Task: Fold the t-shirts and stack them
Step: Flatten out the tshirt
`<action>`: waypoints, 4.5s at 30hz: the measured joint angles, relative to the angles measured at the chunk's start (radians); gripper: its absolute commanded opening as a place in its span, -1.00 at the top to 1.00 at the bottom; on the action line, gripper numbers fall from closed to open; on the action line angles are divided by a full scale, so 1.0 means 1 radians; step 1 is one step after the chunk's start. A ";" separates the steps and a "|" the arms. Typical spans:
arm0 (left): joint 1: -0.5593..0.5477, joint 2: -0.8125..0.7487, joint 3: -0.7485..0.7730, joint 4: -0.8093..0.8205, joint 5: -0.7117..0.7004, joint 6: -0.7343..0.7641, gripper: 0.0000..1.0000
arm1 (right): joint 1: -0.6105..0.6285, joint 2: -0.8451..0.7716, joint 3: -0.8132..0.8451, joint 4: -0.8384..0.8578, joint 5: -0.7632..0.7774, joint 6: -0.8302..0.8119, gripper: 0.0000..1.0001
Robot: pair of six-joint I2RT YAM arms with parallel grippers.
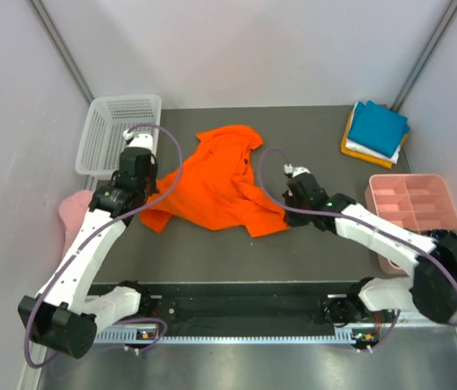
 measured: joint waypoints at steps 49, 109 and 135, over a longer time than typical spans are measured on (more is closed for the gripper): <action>-0.229 1.096 0.622 0.231 0.222 0.008 1.00 | 0.002 -0.434 0.139 -0.510 0.684 0.297 1.00; -0.214 0.768 0.064 0.605 0.543 -0.232 -0.10 | 0.002 -0.422 0.073 -0.450 0.632 0.301 1.00; -0.230 0.795 0.181 0.526 0.466 -0.160 1.00 | 0.002 -0.421 0.061 -0.450 0.632 0.302 1.00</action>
